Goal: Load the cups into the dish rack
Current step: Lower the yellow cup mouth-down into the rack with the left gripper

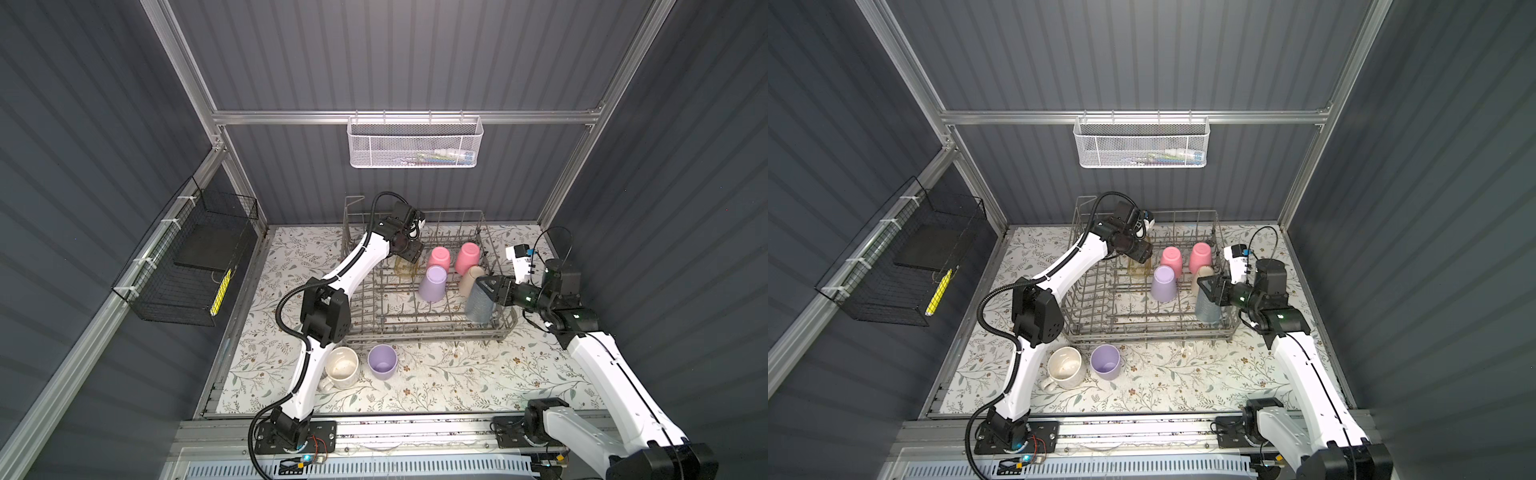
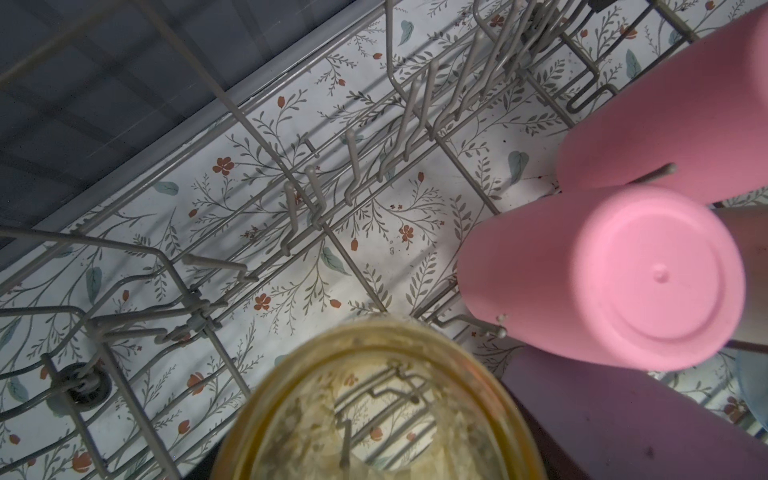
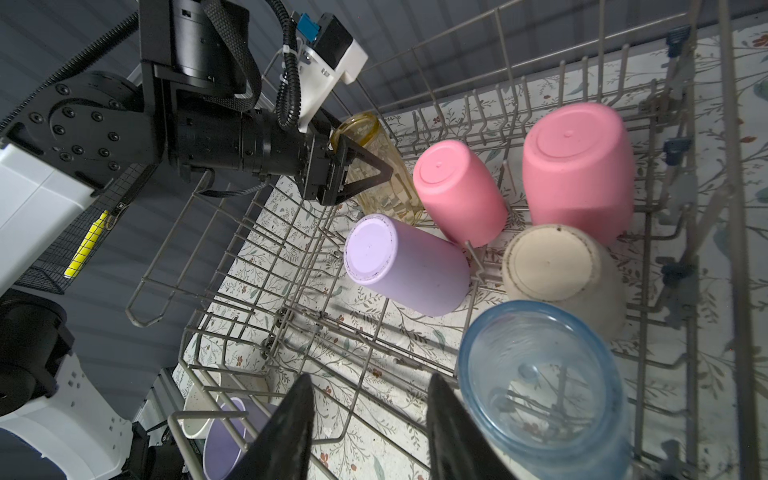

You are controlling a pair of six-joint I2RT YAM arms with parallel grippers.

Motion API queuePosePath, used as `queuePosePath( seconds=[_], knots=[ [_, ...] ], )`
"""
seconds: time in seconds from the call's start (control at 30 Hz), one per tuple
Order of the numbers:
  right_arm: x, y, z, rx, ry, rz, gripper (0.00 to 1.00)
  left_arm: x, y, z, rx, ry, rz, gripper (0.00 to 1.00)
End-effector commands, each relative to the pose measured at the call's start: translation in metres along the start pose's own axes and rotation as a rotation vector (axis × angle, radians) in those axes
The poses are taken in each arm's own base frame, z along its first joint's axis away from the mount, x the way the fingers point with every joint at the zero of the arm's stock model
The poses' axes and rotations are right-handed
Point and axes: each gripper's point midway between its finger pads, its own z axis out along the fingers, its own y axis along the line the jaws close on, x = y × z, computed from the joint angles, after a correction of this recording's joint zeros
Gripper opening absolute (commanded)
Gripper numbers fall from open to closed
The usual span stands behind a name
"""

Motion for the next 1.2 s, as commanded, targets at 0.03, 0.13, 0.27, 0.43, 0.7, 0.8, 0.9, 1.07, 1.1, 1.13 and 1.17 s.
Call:
queuePosePath(
  seconds=[0.03,0.13,0.27,0.43,0.7,0.8,0.9,1.07,1.1,1.13,1.17],
  knots=[
    [-0.008,0.005,-0.002,-0.017,-0.019,-0.02,0.45,0.024,-0.007,0.01,0.011,0.072,-0.006,0.13],
    [-0.008,0.005,-0.002,-0.018,-0.018,-0.018,0.46,0.023,-0.006,0.005,0.008,0.062,-0.014,0.24],
    [-0.007,0.005,-0.002,-0.018,-0.017,-0.017,0.46,0.016,-0.008,-0.007,0.011,0.028,-0.029,0.44],
    [-0.008,0.005,-0.002,-0.018,-0.019,-0.017,0.46,0.008,-0.009,-0.024,0.019,-0.012,-0.037,0.6],
    [-0.008,0.006,-0.002,-0.02,-0.019,-0.016,0.47,0.003,-0.011,-0.039,0.03,-0.039,-0.036,0.74],
    [-0.007,0.006,-0.003,-0.02,-0.018,-0.015,0.47,0.004,-0.012,-0.038,0.034,-0.037,-0.038,0.77],
    [-0.006,0.006,-0.003,-0.019,-0.017,-0.017,0.47,0.006,-0.013,-0.036,0.038,-0.03,-0.038,0.8],
    [-0.006,0.006,-0.004,-0.018,-0.018,-0.017,0.47,0.005,-0.012,-0.038,0.036,-0.039,-0.042,0.88],
    [-0.006,0.006,-0.004,-0.017,-0.02,-0.018,0.47,0.004,-0.012,-0.04,0.036,-0.045,-0.042,0.9],
    [-0.006,0.006,-0.004,-0.017,-0.019,-0.018,0.47,0.004,-0.012,-0.041,0.036,-0.05,-0.043,0.9],
    [-0.007,0.006,-0.004,-0.018,-0.019,-0.018,0.47,0.003,-0.012,-0.043,0.034,-0.055,-0.043,0.92]
  ],
)
